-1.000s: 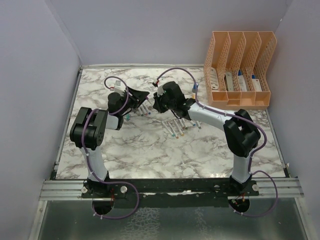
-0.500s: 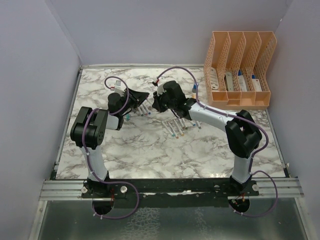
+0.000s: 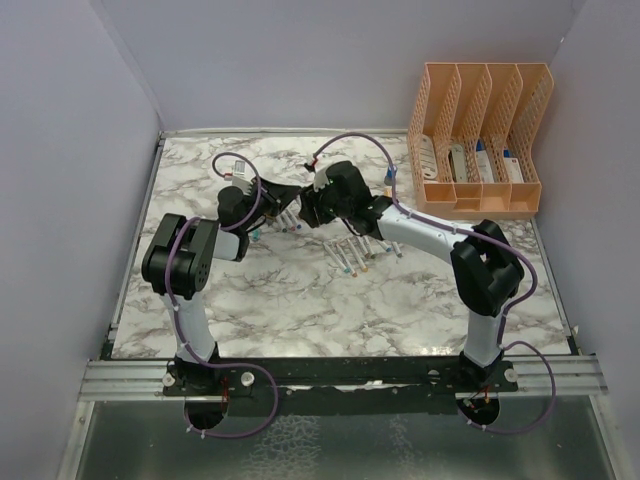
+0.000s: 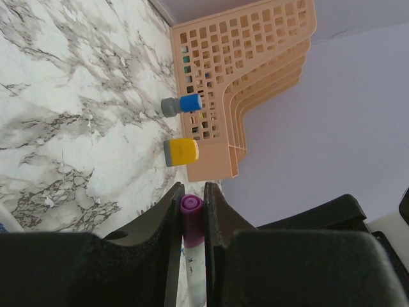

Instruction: Open the pen caps

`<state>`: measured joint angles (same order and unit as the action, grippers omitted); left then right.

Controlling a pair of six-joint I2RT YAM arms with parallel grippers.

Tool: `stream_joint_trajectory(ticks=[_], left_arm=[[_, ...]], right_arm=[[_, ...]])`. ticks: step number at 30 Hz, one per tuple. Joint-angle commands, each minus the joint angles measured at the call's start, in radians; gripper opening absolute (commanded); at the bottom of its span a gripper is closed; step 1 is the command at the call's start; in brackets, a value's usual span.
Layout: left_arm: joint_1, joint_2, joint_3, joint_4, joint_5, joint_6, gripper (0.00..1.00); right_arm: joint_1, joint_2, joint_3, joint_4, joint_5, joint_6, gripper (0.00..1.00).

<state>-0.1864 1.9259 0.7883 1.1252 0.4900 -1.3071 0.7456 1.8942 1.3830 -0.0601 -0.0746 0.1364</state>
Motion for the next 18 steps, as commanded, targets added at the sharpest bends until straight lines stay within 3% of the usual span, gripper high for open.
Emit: stream_joint_trajectory(ticks=[1, 12, 15, 18], left_arm=[[-0.019, -0.051, -0.018, 0.024, 0.023, 0.021, 0.00], [-0.059, -0.099, -0.020, -0.016, 0.009, 0.046, 0.00], [-0.065, -0.108, -0.024, -0.018, 0.005, 0.048, 0.00], [-0.072, -0.113, -0.026, -0.021, 0.002, 0.050, 0.00]], right_arm=[[0.008, 0.006, 0.056, -0.026, 0.013, -0.006, 0.54], [0.008, 0.057, 0.110, -0.059, 0.024, -0.007, 0.53], [0.007, 0.062, 0.114, -0.059, 0.027, -0.008, 0.47], [0.008, 0.062, 0.115, -0.057, 0.027, -0.009, 0.35]])
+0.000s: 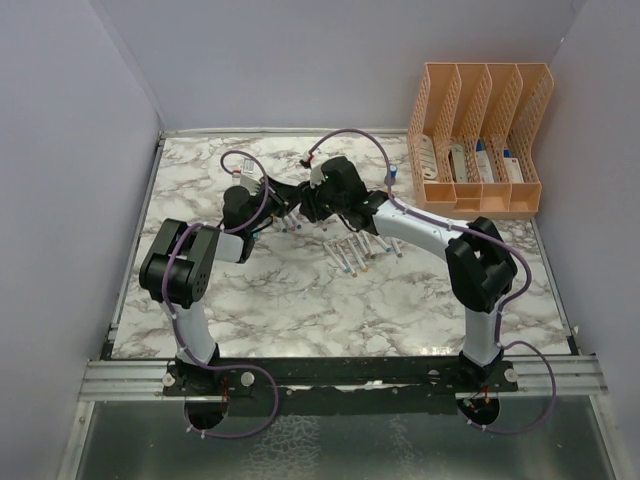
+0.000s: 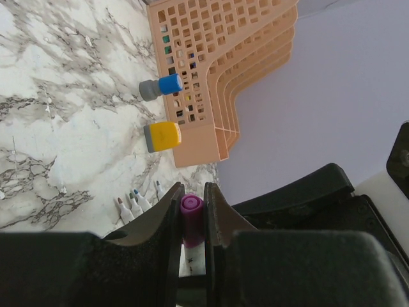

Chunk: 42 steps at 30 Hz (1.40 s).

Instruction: Open the pen caps

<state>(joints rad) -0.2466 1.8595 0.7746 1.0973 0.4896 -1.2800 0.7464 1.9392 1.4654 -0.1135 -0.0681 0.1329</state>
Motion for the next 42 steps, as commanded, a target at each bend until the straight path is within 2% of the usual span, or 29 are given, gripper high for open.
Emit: stream_joint_trajectory(ticks=[1, 5, 6, 13, 21, 26, 31, 42], left_arm=[[-0.013, -0.048, -0.013, 0.005, 0.001, 0.025, 0.00], [-0.019, -0.051, -0.017, 0.003, -0.005, 0.025, 0.00], [-0.019, -0.053, -0.018, 0.003, -0.007, 0.027, 0.00], [-0.014, -0.054, 0.053, -0.085, -0.042, 0.084, 0.00], [0.009, 0.016, 0.259, -0.248, -0.082, 0.175, 0.00], [0.028, 0.045, 0.302, -0.282, -0.081, 0.196, 0.00], [0.048, 0.016, 0.248, -0.286, -0.068, 0.202, 0.00], [0.177, -0.227, -0.045, -0.326, -0.037, 0.253, 0.00]], right_arm=[[0.007, 0.017, 0.032, -0.002, 0.022, -0.006, 0.30], [0.007, 0.014, 0.027, -0.003, 0.025, -0.007, 0.05], [0.007, 0.012, 0.024, -0.004, 0.026, -0.008, 0.02], [0.007, -0.039, -0.046, -0.014, 0.027, 0.000, 0.02], [0.007, -0.167, -0.237, -0.014, 0.037, 0.039, 0.01], [0.007, -0.239, -0.335, -0.017, 0.069, 0.051, 0.01], [0.007, -0.286, -0.376, -0.037, 0.111, 0.060, 0.02], [0.007, -0.268, -0.372, -0.054, 0.214, 0.038, 0.02]])
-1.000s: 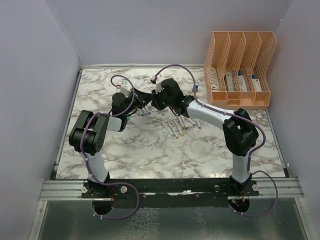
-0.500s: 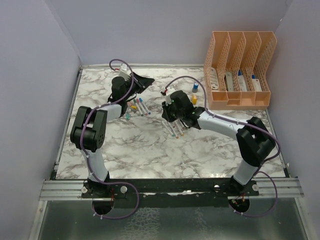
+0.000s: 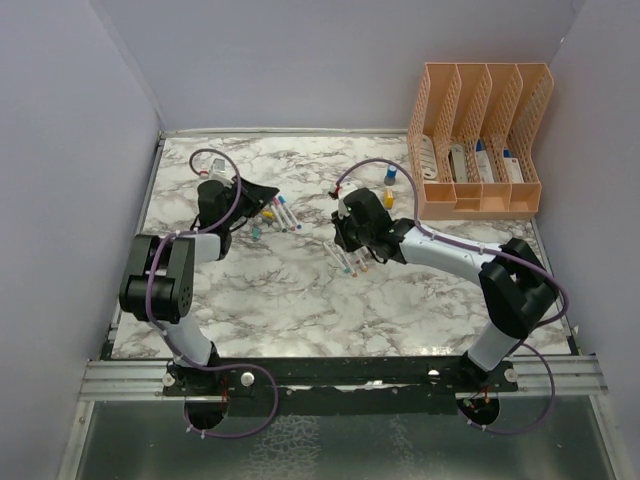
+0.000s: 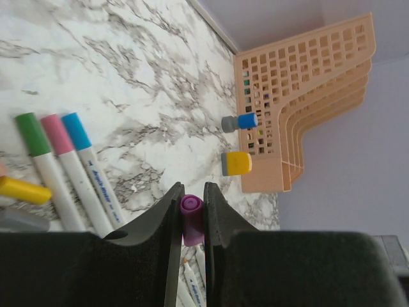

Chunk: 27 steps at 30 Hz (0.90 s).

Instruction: Open the pen caps

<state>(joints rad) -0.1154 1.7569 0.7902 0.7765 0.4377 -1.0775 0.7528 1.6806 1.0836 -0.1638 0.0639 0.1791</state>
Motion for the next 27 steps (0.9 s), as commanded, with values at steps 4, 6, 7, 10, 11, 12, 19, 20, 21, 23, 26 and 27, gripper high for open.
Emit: stream_joint_trajectory(ticks=[4, 6, 7, 10, 11, 12, 19, 20, 21, 23, 26, 27], left_arm=[[0.074, -0.204, -0.108, -0.101, 0.000, 0.119, 0.00], [0.088, -0.230, -0.129, -0.135, -0.009, 0.142, 0.00], [0.096, -0.237, -0.137, -0.147, -0.009, 0.148, 0.00], [0.122, -0.246, -0.161, -0.160, -0.008, 0.158, 0.00], [0.131, -0.243, -0.166, -0.165, -0.006, 0.163, 0.00], [0.139, -0.241, -0.168, -0.170, -0.003, 0.165, 0.00], [0.181, -0.207, -0.191, -0.177, 0.009, 0.177, 0.00], [0.187, -0.204, -0.194, -0.177, 0.008, 0.178, 0.00], [0.192, -0.202, -0.196, -0.177, 0.008, 0.180, 0.00], [0.204, -0.197, -0.199, -0.177, 0.011, 0.183, 0.00], [0.220, -0.187, -0.203, -0.177, 0.008, 0.186, 0.00], [0.225, -0.184, -0.207, -0.177, 0.008, 0.186, 0.00]], right_arm=[[0.000, 0.002, 0.014, 0.004, 0.088, -0.018, 0.01], [0.000, 0.013, 0.020, 0.008, 0.064, -0.023, 0.01], [0.000, 0.018, 0.021, 0.014, 0.051, -0.025, 0.01], [0.001, 0.036, 0.025, 0.032, 0.002, -0.016, 0.01], [0.004, 0.042, 0.025, 0.038, -0.010, -0.012, 0.01], [0.008, 0.050, 0.027, 0.045, -0.019, -0.011, 0.01], [0.049, 0.114, 0.055, 0.056, -0.052, -0.006, 0.01], [0.055, 0.123, 0.057, 0.060, -0.057, -0.003, 0.01], [0.060, 0.129, 0.058, 0.066, -0.063, -0.003, 0.01], [0.072, 0.148, 0.065, 0.069, -0.072, -0.001, 0.01], [0.088, 0.175, 0.079, 0.070, -0.077, 0.001, 0.01], [0.092, 0.183, 0.083, 0.070, -0.079, 0.002, 0.01]])
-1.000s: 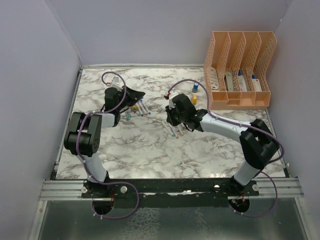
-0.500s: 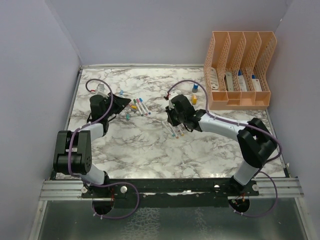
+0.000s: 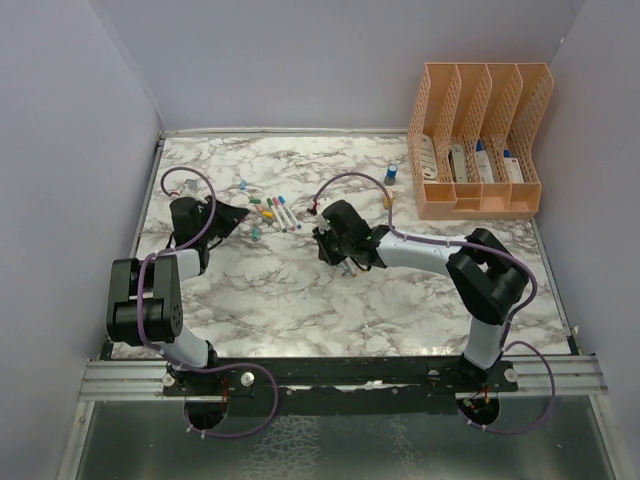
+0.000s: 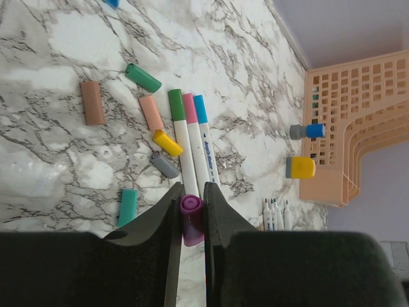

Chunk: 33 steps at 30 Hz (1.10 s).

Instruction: Open the pen caps

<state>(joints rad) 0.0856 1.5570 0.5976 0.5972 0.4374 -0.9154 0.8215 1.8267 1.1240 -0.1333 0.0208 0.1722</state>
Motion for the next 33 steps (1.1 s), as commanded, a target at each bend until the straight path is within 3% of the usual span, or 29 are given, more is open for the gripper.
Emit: stream_joint_trajectory(ticks=[1, 9, 16, 23, 29, 33], left_arm=[[0.029, 0.018, -0.018, 0.003, 0.010, 0.023, 0.00], [0.046, 0.057, -0.037, 0.002, -0.014, 0.036, 0.00], [0.048, 0.112, -0.028, 0.003, -0.032, 0.044, 0.15], [0.049, 0.133, -0.023, 0.002, -0.052, 0.039, 0.26], [0.053, 0.121, -0.026, 0.002, -0.057, 0.035, 0.39], [0.063, 0.084, -0.040, 0.003, -0.052, 0.035, 0.45]], right_arm=[[0.026, 0.044, 0.044, 0.040, -0.037, 0.009, 0.01], [0.039, 0.063, 0.043, 0.041, -0.038, 0.016, 0.05], [0.039, 0.062, 0.050, 0.028, -0.027, 0.018, 0.26], [0.040, 0.058, 0.100, 0.016, -0.008, 0.007, 0.35], [0.040, 0.120, 0.240, -0.002, 0.035, -0.027, 0.43], [0.039, 0.210, 0.370, -0.046, 0.062, -0.059, 0.55]])
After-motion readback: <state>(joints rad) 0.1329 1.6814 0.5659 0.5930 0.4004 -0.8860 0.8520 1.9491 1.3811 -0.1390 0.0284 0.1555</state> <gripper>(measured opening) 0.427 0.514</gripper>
